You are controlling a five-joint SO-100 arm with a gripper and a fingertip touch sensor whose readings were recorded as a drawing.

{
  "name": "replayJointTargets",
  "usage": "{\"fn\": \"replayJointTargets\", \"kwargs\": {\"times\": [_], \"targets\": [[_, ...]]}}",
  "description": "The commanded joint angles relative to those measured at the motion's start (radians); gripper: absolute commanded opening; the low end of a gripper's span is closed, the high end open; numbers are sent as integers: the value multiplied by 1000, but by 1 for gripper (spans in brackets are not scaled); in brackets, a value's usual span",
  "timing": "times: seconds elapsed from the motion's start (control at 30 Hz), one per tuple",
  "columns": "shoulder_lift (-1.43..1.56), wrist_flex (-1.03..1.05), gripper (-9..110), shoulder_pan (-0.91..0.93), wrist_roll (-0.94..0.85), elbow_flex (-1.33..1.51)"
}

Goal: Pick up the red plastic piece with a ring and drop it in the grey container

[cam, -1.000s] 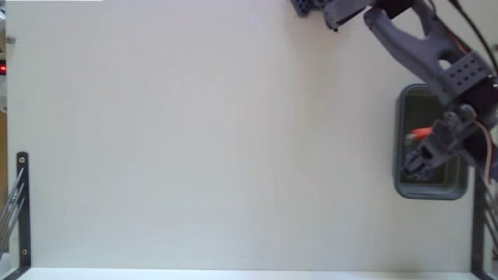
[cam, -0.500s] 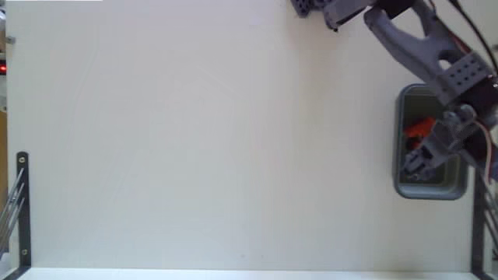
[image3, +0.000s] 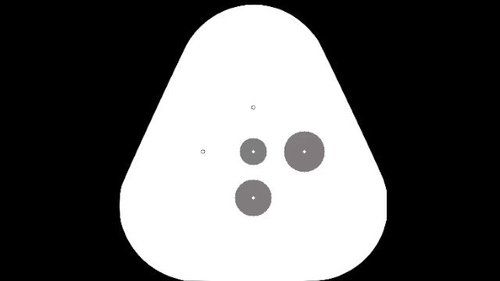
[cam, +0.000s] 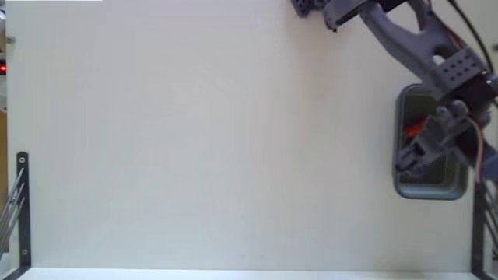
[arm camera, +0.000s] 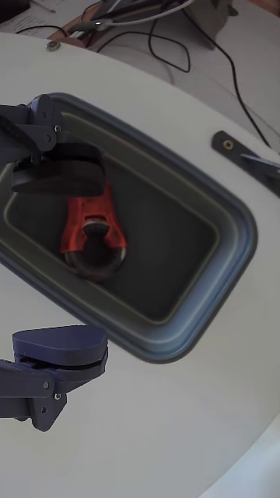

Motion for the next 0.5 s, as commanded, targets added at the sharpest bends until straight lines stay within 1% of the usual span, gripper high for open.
{"fn": "replayJointTargets", "kwargs": {"times": [0.0,0.47], "targets": [[118,-8,110,30,3,28],[288,-7,110,159,3,196]]}}
